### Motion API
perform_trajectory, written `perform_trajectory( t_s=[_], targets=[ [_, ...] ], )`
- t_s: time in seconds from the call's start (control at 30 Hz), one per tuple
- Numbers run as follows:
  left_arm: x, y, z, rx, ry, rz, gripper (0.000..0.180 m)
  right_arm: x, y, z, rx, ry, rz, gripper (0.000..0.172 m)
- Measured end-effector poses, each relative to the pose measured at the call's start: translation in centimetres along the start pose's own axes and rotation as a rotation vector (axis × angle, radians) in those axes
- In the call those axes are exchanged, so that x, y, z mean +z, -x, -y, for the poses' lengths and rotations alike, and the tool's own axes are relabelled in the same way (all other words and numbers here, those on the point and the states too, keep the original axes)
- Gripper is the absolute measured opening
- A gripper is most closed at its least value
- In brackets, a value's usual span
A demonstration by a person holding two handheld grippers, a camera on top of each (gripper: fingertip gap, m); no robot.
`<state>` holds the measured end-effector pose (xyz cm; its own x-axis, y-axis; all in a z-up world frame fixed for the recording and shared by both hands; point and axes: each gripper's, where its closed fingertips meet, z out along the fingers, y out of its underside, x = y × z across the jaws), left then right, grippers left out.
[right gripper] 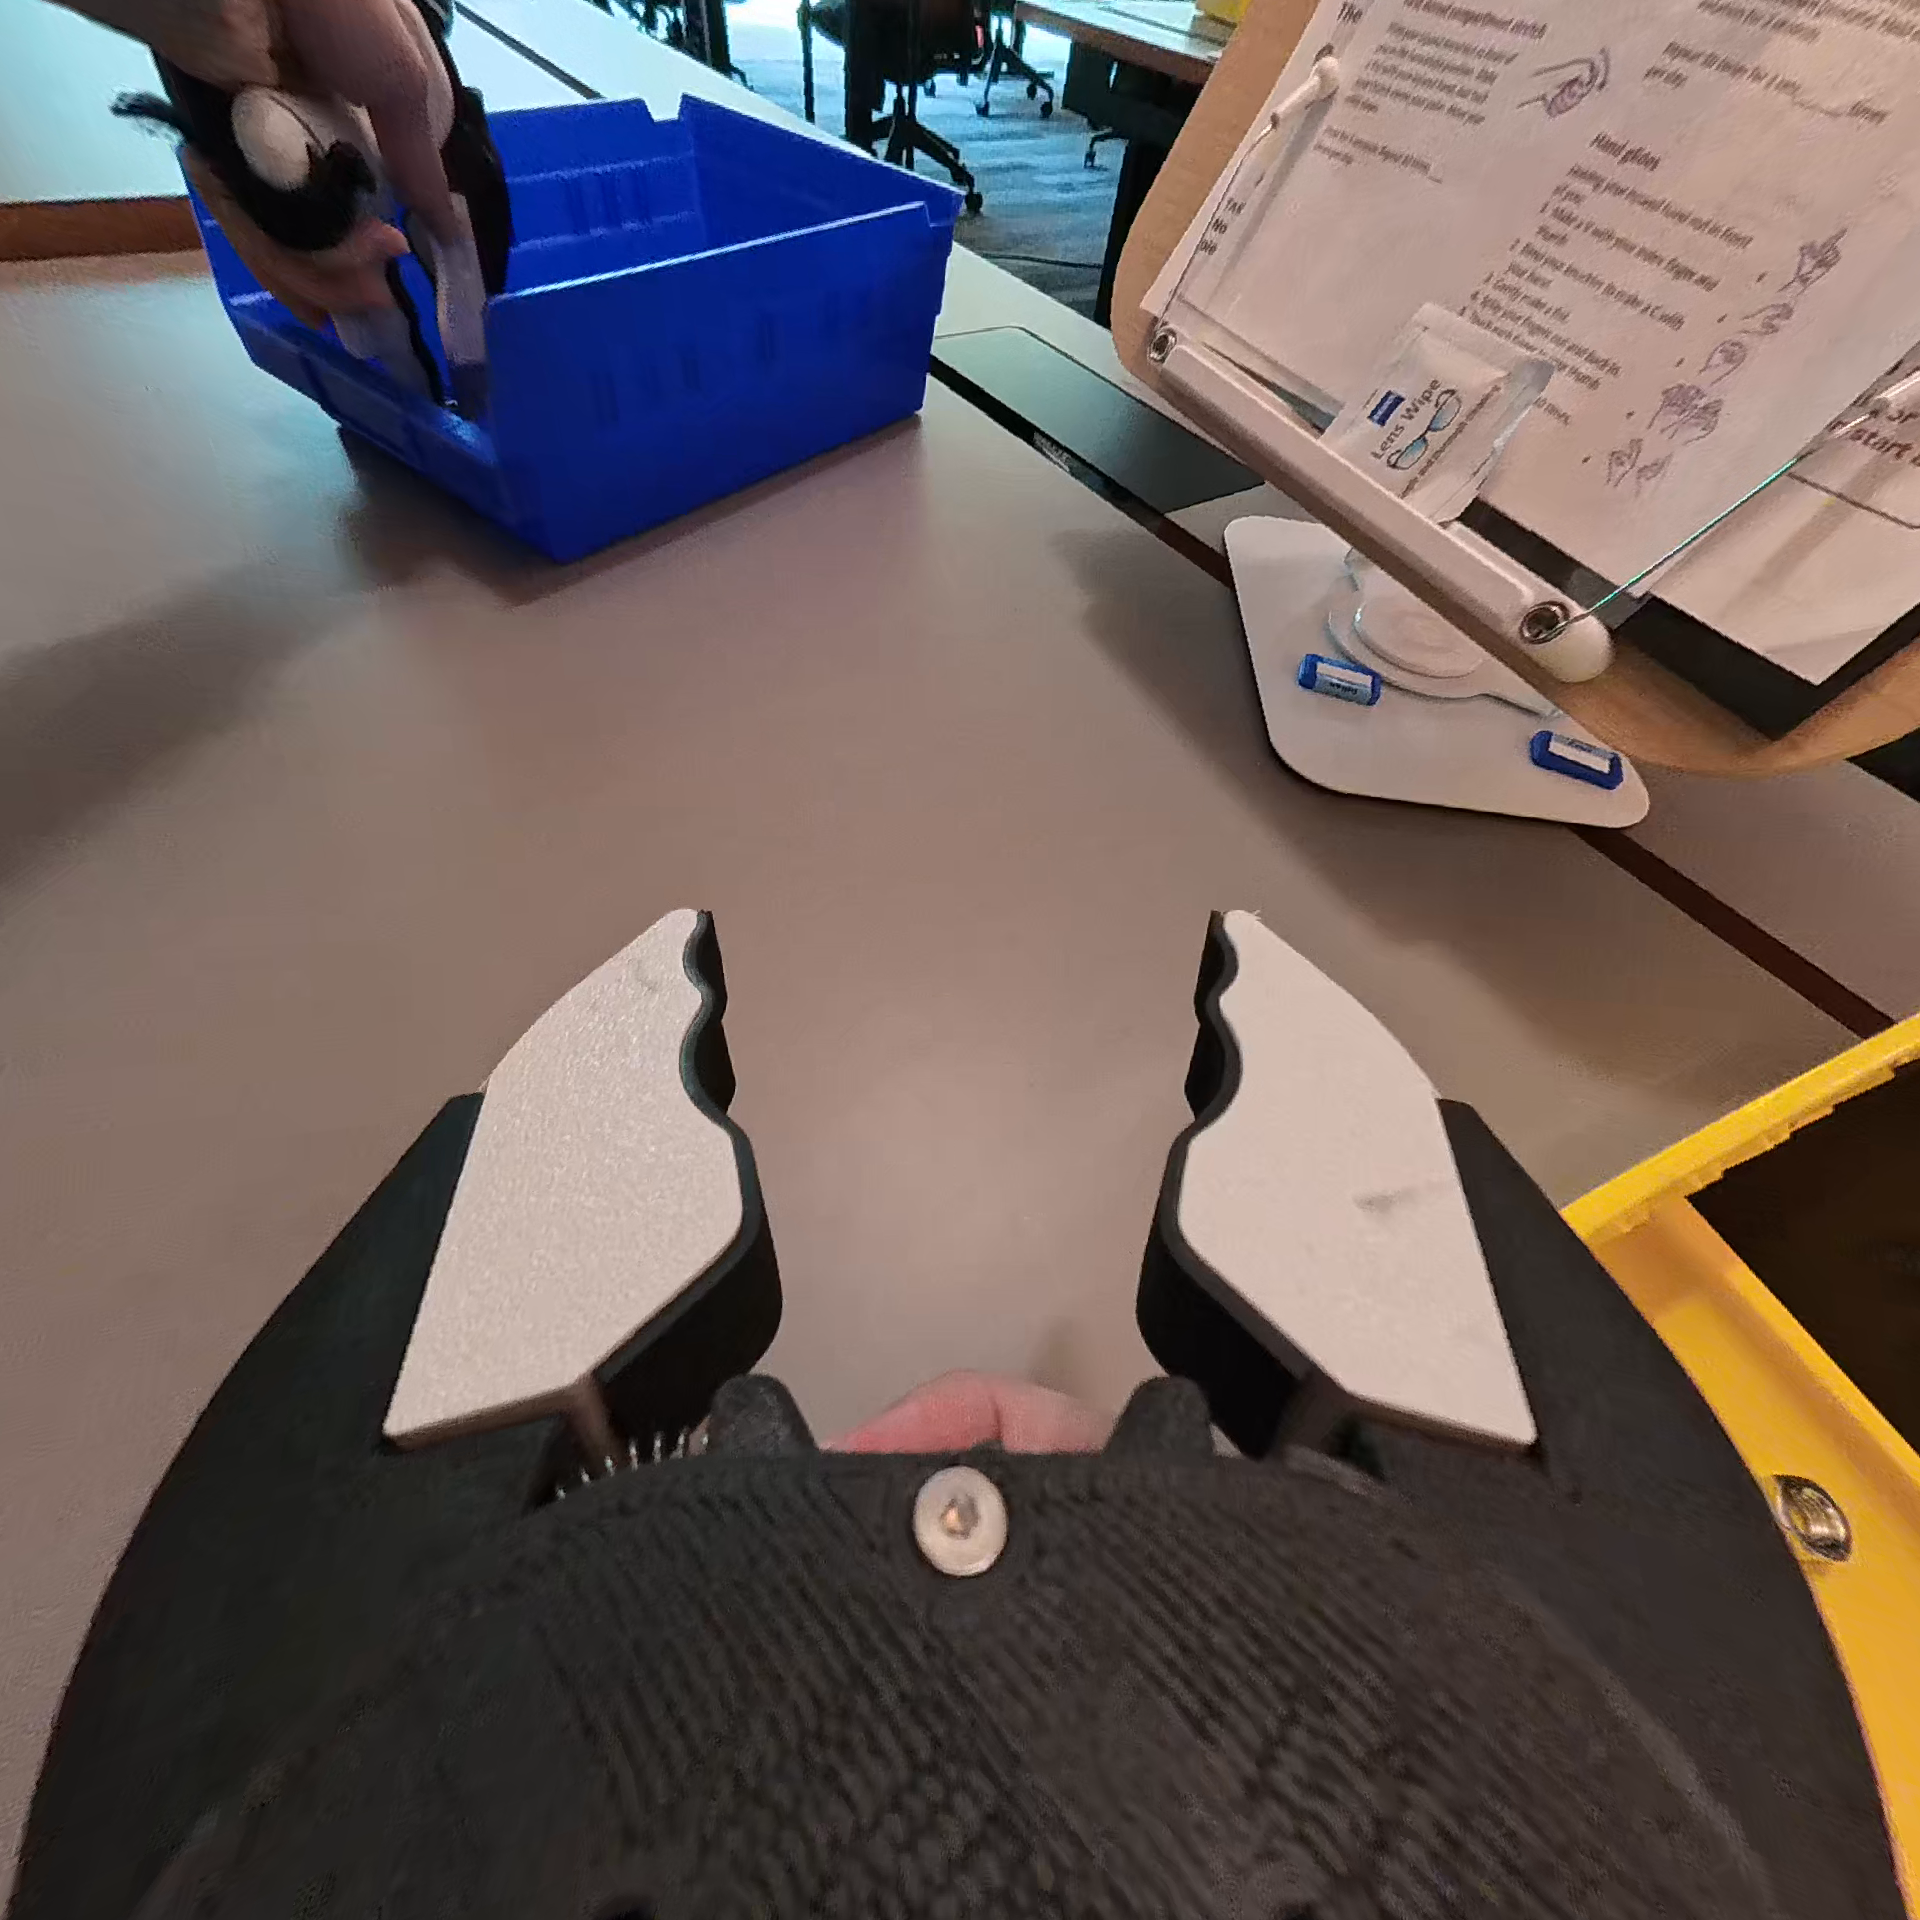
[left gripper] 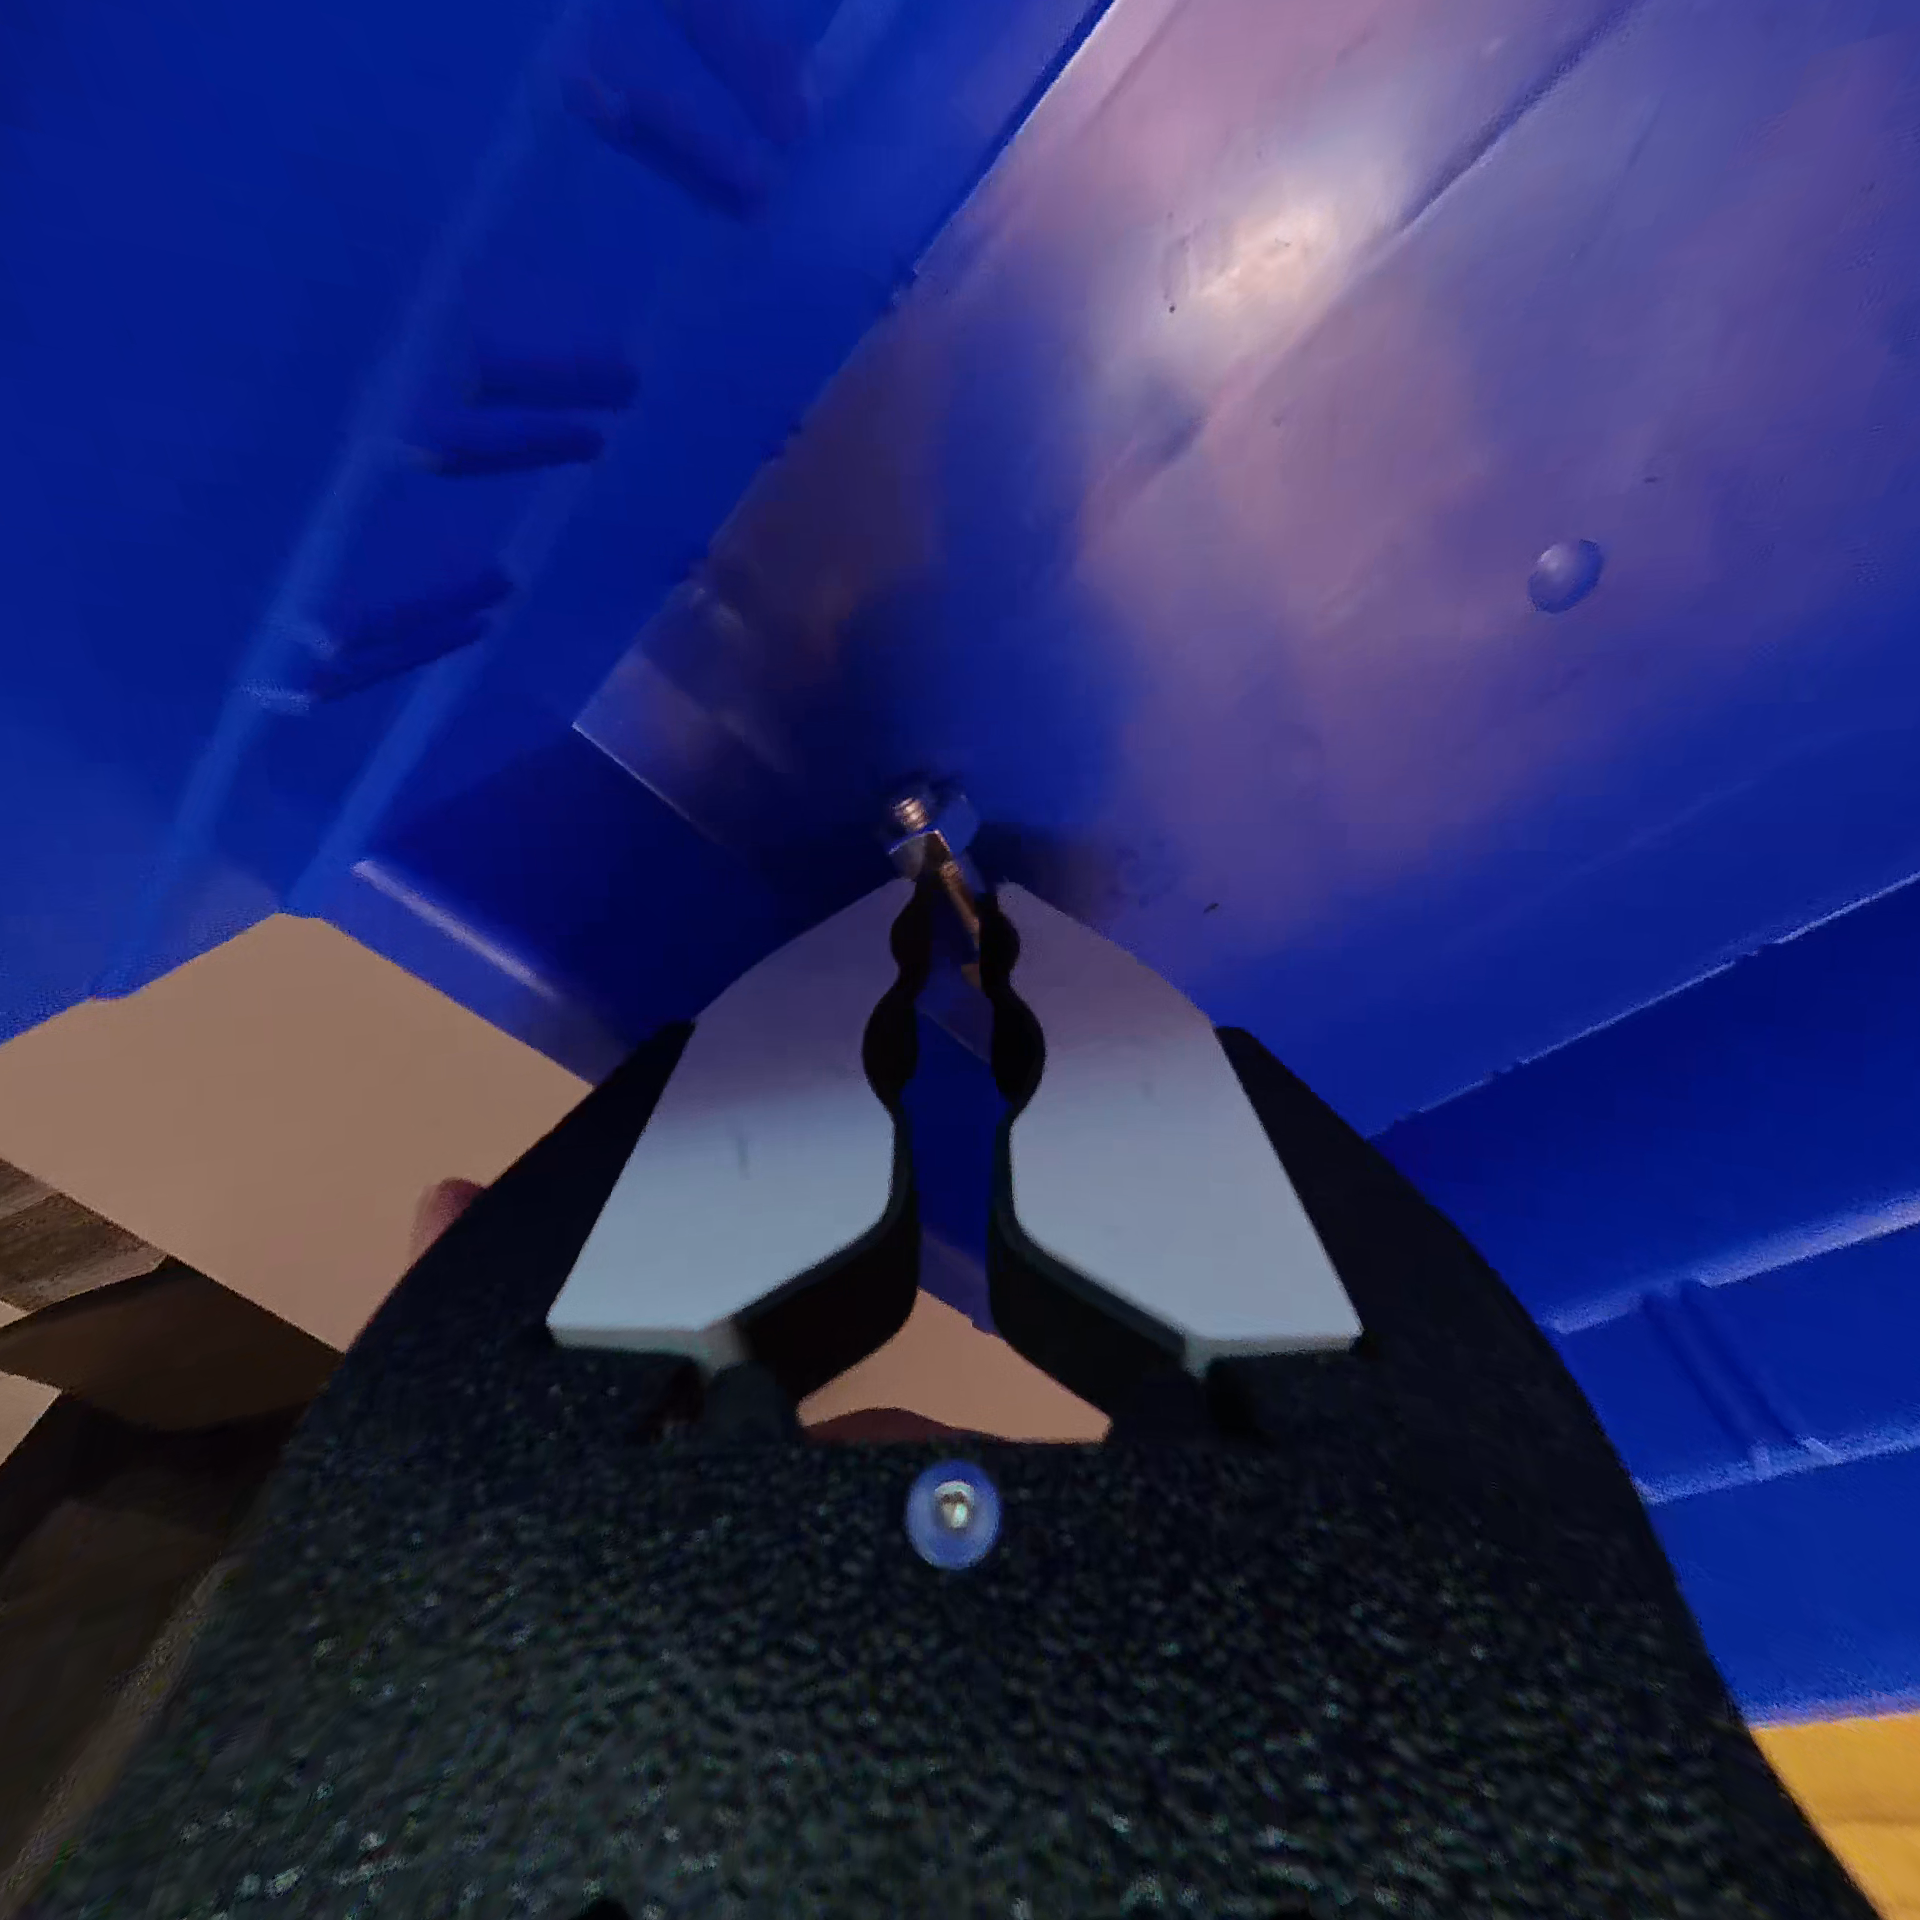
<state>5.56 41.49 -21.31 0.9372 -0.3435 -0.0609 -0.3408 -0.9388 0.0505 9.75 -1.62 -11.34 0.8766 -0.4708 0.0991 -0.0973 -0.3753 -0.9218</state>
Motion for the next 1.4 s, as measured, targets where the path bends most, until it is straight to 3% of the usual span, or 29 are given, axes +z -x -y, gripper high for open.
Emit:
perform_trajectory(
  t_s=[0.13, 0.23, 0.37, 0.43, 0.77, 0.87, 0.97, 1.07, 1.13, 1.27, 1.4],
  targets=[
    [0.1, -0.3, 0.5, 0.006, -0.023, 0.041, 0.012, -0.2, 0.0, 0.4, -0.008, -0.016, -0.004, 0.087],
    [0.2, -1.0, 0.7, -0.021, -0.031, 0.019, 0.032, -0.2, -0.1, 0.1, -0.008, -0.007, -0.005, 0.086],
    [0.6, -0.1, 1.0, -0.044, -0.036, 0.064, 0.011, -0.2, -0.3, 0.0, -0.020, 0.000, -0.015, 0.086],
    [0.6, -0.1, 0.9, -0.020, -0.012, 0.064, 0.010, -0.3, -0.4, 0.1, -0.022, 0.000, -0.019, 0.086],
    [0.5, 0.9, 1.2, 0.570, 0.045, 0.156, 0.009, -0.5, -1.2, 0.0, -0.056, 0.016, -0.073, 0.084],
    [0.4, 0.8, 1.3, 0.725, 0.039, 0.124, 0.009, -0.8, -1.7, 0.7, -0.043, -0.029, -0.099, 0.081],
    [-0.2, -0.5, 0.2, 0.893, 0.065, -0.013, 0.009, -0.8, -1.5, 1.2, 0.017, -0.063, -0.071, 0.078],
    [-3.6, -2.3, 0.2, 1.154, -0.092, -0.124, 0.009, -1.1, -0.7, 2.2, -0.028, -0.070, -0.061, 0.078],
    [-7.2, -3.9, -1.5, 1.284, -0.218, -0.290, 0.009, -1.2, 0.2, 3.4, -0.054, -0.134, -0.046, 0.076],
    [-14.6, -6.2, -9.9, 1.545, -0.441, -0.750, 0.009, -0.1, 3.1, 5.2, -0.026, -0.224, 0.071, 0.071],
    [-16.5, -6.7, -21.3, 1.835, -0.525, -1.132, 0.009, -0.2, 7.5, 8.0, -0.029, -0.374, 0.241, 0.067]
  ],
)
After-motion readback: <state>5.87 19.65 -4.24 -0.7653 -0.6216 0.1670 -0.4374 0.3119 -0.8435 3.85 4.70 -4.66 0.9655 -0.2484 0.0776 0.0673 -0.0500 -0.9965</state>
